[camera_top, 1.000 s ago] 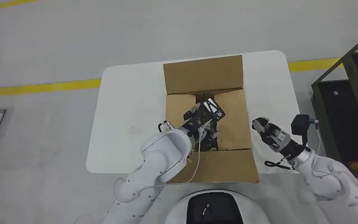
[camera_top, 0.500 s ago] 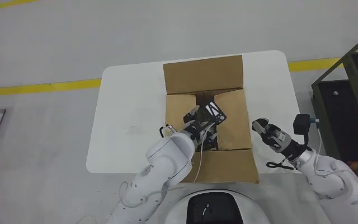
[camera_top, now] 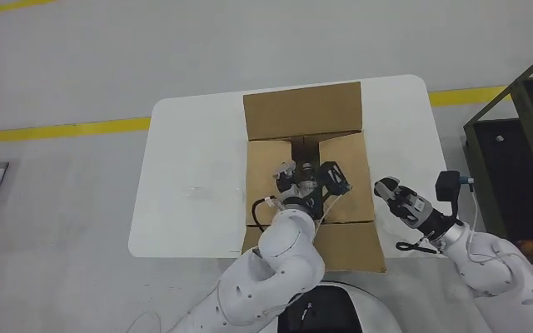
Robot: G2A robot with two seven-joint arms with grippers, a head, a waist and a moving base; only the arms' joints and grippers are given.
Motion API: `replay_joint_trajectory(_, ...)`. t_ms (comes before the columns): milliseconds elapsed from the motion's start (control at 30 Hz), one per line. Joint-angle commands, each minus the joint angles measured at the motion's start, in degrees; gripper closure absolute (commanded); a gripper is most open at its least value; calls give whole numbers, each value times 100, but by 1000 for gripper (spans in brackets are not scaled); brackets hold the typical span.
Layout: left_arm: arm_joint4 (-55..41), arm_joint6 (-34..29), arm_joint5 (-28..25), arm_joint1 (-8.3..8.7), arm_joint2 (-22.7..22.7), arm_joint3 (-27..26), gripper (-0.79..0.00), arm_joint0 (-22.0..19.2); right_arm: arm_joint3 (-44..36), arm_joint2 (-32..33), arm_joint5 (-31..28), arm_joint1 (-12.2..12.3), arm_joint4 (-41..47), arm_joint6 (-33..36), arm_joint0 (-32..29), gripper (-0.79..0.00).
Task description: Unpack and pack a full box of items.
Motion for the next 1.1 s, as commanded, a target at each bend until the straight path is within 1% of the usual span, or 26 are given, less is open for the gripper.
replay_joint_trajectory(0,787,-418,-100,-53,228,200,-785,-91,6,-8,-6,-3,7,-1,5,0)
replay_joint_trajectory(33,938,-494,-87,-92,322,235,-785,-88,12,-12,-9,-5,6,-3,8,0)
replay_joint_trajectory(67,849,-515,-50,-134,343,259,-785,-57,18,-15,-11,-7,3,-6,9,0)
replay_joint_trajectory(167,1194,-659,-183,-226,471,462,-785,-107,40,-16,-26,-11,-10,-23,2,0)
replay_joint_trajectory(200,1303,-674,-186,-254,497,517,-785,-107,44,-14,-24,-12,-6,-33,0,0)
replay_joint_trajectory(267,1207,-661,-117,-311,448,600,-785,-44,48,-11,-28,-14,-11,-39,-3,0)
replay_joint_trajectory(300,1341,-691,-173,-330,450,652,-754,-67,49,-7,-27,-16,-11,-49,-5,0)
replay_joint_trajectory(333,1381,-678,-177,-351,445,665,-643,-50,48,-6,-28,-17,-15,-53,-7,0)
replay_joint_trajectory(367,1391,-680,-164,-371,413,672,-576,-26,47,-4,-29,-18,-17,-54,-10,0)
replay_joint_trajectory(400,1408,-690,-169,-389,379,677,-474,-7,49,-4,-32,-19,-2,-59,-13,0)
replay_joint_trajectory(433,1415,-698,-181,-407,345,681,-391,14,46,-1,-33,-20,-2,-62,-13,0)
replay_joint_trajectory(467,1442,-703,-191,-423,313,684,-323,31,47,1,-36,-21,-6,-64,-14,0)
replay_joint_trajectory(500,1464,-704,-201,-439,283,690,-219,53,49,0,-33,-23,-1,-62,-17,0)
replay_joint_trajectory(533,1464,-714,-191,-455,243,693,-166,81,47,1,-31,-24,1,-59,-17,0)
replay_joint_trajectory(567,1460,-720,-181,-472,202,691,0,107,45,0,-34,-24,0,-50,-18,0)
replay_joint_trajectory(833,1545,-642,-214,-579,-100,625,0,269,27,5,-45,-32,4,-38,-15,0)
replay_joint_trajectory(967,1392,-536,-150,-626,-329,475,0,379,-19,17,-36,-35,23,-29,-5,0)
replay_joint_trajectory(1067,1330,-508,-132,-654,-500,338,0,451,-89,45,-70,-40,260,-63,-4,0)
